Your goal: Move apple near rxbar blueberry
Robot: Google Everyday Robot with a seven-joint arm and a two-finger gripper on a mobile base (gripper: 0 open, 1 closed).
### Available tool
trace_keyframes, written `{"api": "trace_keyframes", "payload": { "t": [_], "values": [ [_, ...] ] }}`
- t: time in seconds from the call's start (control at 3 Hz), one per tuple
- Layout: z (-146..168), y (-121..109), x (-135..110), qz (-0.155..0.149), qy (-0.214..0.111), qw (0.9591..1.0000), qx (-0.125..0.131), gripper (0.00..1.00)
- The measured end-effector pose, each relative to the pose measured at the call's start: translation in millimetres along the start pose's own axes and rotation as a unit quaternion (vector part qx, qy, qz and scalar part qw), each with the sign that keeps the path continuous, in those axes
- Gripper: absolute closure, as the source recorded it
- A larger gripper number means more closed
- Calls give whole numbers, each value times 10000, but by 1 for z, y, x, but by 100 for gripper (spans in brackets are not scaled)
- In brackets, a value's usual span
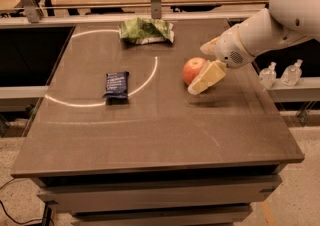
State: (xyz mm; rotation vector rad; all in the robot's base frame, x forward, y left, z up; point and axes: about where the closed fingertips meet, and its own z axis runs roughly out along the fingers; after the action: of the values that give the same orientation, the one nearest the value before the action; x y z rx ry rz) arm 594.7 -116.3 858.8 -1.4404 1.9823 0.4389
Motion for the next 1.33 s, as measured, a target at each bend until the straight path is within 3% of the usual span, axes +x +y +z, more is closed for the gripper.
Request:
{"api": "trace_keyframes", "payload": {
  "t": [1.0, 1.33],
  "values": [
    [9, 2, 0, -61, -47, 9996, -261, 87],
    [17, 11, -22, -208, -350, 9981, -458, 100]
  ]
}}
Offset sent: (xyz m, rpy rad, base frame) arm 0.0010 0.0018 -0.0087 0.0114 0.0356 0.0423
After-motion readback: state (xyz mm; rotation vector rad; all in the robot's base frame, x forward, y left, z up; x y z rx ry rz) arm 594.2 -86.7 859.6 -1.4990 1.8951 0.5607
